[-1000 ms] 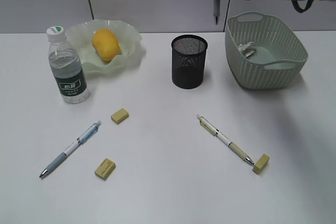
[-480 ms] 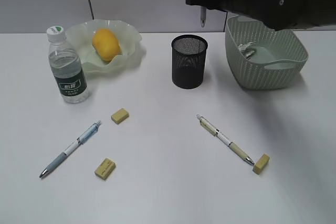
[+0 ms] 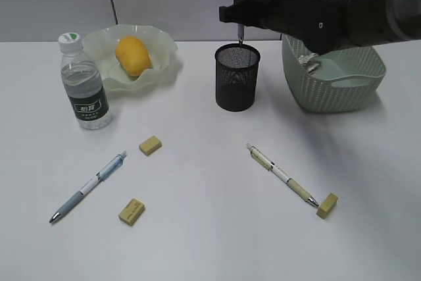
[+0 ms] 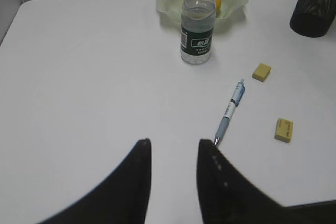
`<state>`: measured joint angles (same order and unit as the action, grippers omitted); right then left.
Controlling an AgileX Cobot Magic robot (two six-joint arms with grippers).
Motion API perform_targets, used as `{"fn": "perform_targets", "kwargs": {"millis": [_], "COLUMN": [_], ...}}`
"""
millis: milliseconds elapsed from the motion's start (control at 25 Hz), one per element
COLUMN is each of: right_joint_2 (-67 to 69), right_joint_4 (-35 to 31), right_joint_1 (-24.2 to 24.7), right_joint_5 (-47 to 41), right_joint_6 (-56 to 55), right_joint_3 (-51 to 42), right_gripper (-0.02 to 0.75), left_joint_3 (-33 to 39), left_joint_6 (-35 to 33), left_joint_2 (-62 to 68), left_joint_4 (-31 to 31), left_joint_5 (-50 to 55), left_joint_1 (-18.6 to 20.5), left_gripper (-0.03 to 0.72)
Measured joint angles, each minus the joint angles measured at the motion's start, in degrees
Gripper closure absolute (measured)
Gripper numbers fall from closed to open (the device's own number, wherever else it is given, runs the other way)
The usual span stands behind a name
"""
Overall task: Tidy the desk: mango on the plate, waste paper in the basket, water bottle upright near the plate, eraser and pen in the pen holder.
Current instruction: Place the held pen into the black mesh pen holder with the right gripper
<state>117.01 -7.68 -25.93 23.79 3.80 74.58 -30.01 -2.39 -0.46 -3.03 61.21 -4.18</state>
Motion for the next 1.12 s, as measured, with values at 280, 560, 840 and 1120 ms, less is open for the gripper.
{"fn": "perform_targets", "kwargs": {"millis": [280,560,840,1120], "right_joint_2": [2.70,4.24,4.80,4.80], "right_joint_4": [2.38,2.46,2.46,2.53], "right_joint_1": [0.00,0.00,0.00,0.00], "right_joint_5": [-0.03,-0.80,-2.99,-9.29], "right_joint_6": [-1.59,-1.71,-1.75,-1.82], "right_joint_3": [0.28,0.34,0.34,0.38], "right_gripper": [0.620,0.620,0.583,0.410], "left_joint_3": [0.00,0.00,0.00,0.00], "left_joint_6": [0.00,0.00,0.00,0.00], "left_joint_2": [0.00,0.00,0.00,0.00], "left_joint_4": [0.00,0.00,0.00,0.00], "left_joint_5": [0.00,0.00,0.00,0.00], "left_joint_1": [0.00,0.00,0.00,0.00], "left_gripper": [0.455,0.455,0.455,0.455]}}
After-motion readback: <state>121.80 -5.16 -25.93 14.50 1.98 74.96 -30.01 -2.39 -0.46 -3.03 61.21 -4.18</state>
